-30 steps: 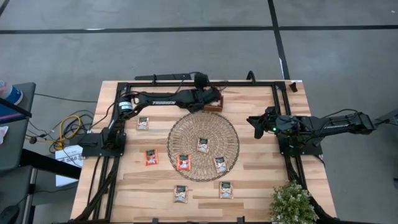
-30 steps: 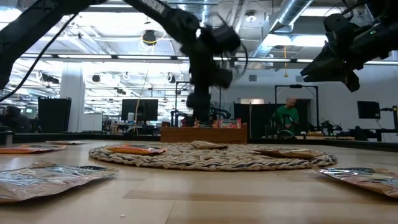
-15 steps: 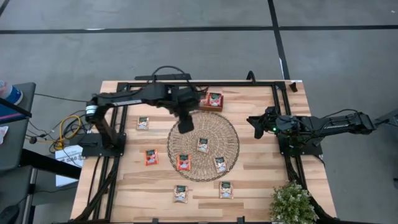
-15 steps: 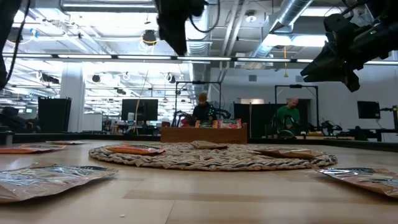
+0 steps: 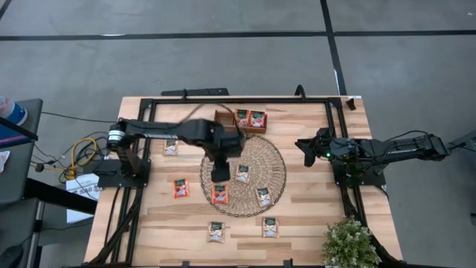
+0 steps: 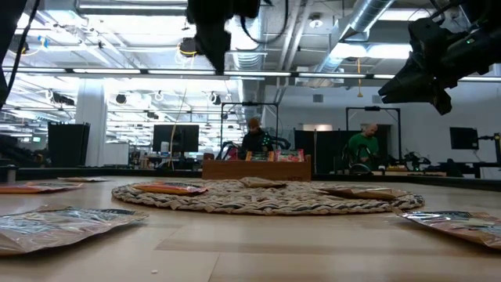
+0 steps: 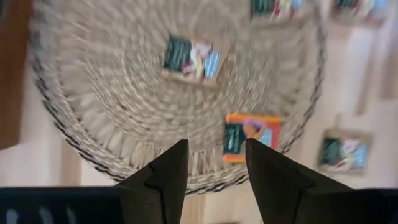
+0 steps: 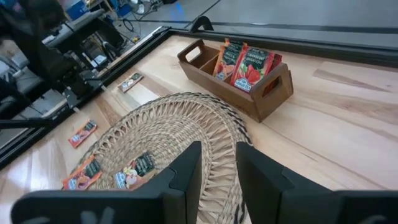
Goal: Pick & Place Tea
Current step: Put the orange tea bag into the middle section of the wooden organizer
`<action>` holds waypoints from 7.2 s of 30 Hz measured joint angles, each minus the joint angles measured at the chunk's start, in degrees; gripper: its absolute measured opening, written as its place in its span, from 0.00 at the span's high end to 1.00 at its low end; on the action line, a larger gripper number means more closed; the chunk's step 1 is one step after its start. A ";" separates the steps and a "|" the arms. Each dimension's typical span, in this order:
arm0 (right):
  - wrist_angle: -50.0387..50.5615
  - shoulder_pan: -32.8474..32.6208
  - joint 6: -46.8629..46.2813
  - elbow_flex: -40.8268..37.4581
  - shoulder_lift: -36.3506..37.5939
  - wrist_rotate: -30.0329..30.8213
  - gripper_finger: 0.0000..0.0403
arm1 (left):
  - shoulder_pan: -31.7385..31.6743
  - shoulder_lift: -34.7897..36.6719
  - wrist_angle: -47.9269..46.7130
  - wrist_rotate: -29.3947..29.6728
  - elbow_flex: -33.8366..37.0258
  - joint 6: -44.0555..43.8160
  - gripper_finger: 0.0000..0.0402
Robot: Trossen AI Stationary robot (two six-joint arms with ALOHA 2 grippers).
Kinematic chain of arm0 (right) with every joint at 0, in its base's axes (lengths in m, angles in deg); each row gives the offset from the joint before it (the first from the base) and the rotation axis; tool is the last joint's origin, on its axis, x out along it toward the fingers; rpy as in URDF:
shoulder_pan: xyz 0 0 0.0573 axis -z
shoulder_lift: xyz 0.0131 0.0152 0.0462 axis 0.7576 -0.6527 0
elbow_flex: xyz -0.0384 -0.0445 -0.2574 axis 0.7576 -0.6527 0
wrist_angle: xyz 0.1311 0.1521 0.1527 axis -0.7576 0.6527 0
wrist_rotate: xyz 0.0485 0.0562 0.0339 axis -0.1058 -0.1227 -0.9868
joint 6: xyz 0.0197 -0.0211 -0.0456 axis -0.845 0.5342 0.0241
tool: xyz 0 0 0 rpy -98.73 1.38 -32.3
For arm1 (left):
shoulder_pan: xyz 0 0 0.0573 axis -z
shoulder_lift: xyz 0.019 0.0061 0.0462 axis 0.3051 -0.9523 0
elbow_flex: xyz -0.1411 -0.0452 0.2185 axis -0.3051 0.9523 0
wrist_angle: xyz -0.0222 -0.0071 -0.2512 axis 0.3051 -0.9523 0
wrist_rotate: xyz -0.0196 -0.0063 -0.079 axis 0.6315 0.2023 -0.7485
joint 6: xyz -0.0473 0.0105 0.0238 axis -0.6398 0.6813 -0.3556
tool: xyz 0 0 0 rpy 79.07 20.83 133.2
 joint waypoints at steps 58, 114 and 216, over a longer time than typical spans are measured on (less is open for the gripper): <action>1.73 -0.07 1.56 -0.02 0.00 -1.53 0.77 | 8.22 -8.46 21.52 4.04 22.91 -4.42 0.70; 1.68 -0.07 1.54 -0.02 0.01 -1.60 0.77 | 8.18 -6.45 6.79 11.19 11.50 -0.85 1.00; 3.41 -0.07 -0.47 -0.02 0.02 -1.51 0.77 | -22.93 -21.69 24.71 21.65 -9.31 51.34 1.00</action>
